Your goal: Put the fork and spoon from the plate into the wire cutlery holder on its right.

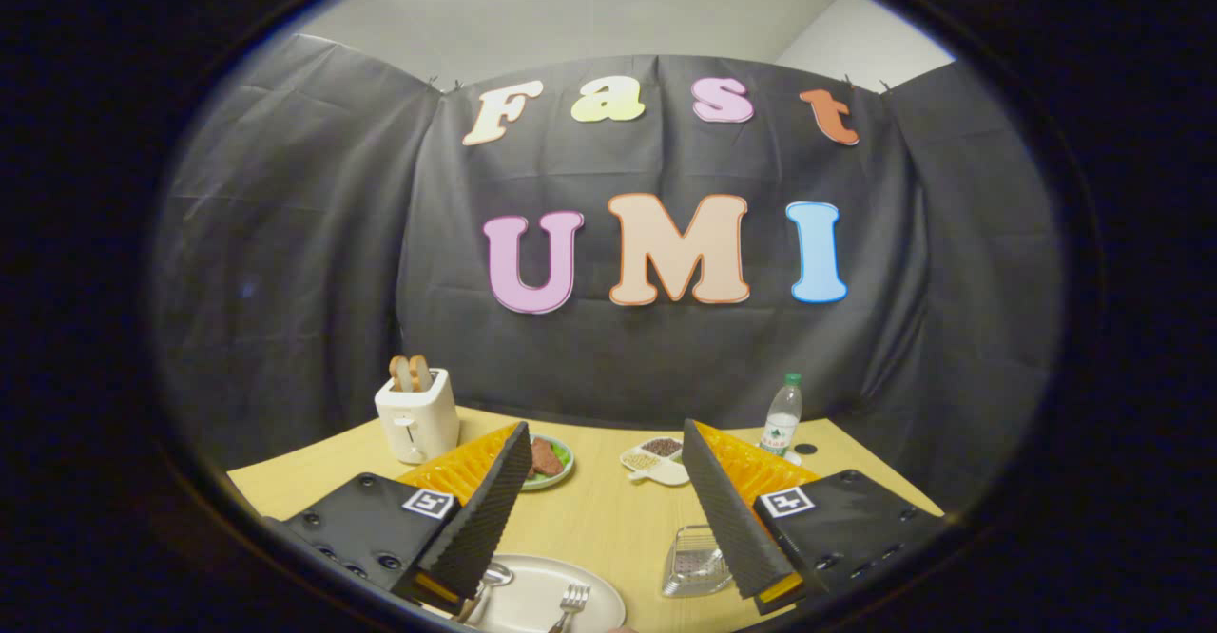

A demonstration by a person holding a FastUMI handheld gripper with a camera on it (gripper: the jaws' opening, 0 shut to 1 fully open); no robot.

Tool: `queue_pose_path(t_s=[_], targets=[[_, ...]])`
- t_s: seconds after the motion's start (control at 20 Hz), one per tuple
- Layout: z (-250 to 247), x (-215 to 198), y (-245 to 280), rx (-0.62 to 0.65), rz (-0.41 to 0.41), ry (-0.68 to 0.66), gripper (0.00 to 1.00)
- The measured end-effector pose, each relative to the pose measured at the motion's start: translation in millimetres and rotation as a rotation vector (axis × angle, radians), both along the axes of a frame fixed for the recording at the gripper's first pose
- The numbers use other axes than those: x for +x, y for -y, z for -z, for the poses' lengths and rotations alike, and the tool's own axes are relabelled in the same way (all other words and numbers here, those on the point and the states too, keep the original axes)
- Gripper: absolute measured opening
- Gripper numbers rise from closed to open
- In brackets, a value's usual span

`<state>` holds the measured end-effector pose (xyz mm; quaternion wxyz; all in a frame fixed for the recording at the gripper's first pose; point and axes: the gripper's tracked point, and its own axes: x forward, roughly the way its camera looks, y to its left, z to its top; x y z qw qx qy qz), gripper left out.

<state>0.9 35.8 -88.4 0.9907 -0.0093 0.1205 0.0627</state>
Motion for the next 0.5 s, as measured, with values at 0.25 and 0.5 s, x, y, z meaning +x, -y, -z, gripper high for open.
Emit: queue_pose_path(t_s=[0.25,0.5], targets=[[37,-11,-5,-0.034,-0.012,-0.114,1.0],[77,-24,-7,-0.061,-0.038,-0.234,1.0]])
